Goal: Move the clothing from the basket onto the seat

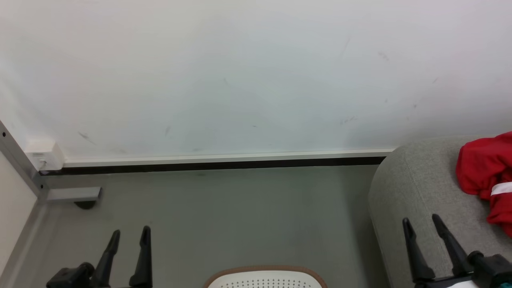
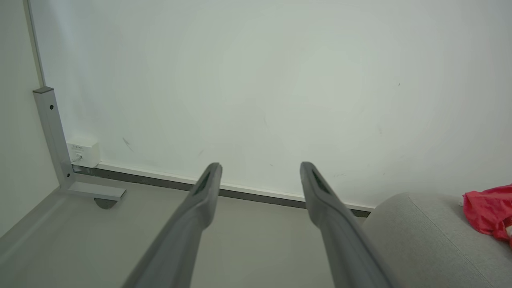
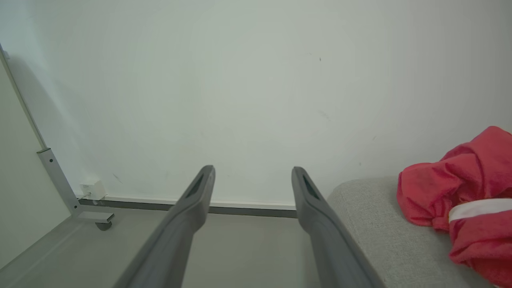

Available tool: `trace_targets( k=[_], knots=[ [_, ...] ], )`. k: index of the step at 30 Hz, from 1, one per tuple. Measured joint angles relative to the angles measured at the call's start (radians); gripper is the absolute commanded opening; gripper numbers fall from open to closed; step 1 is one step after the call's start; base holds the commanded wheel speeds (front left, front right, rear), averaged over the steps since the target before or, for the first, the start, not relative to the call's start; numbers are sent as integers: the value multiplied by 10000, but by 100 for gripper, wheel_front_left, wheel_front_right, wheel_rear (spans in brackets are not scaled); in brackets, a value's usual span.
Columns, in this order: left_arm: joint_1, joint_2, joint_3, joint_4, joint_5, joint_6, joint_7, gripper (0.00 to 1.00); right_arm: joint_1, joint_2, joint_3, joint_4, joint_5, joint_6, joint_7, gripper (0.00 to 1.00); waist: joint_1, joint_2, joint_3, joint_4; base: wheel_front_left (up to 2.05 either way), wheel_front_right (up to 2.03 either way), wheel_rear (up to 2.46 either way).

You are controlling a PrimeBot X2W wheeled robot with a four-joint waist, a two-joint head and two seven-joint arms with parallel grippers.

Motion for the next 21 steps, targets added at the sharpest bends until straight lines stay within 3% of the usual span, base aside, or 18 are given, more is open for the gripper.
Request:
trace_targets(
  k=[8,21],
  knots=[
    [207,-527,527,403,767,-593,0,100,-81,366,301,644,-194,0,-525,100,2,0,100,-95,0,0,0],
    [222,-1135,1081,788,1480,-1124,0,100,-394,424,270,828,-286,0,-744,100,2,0,143,-203,0,0,0]
  ],
)
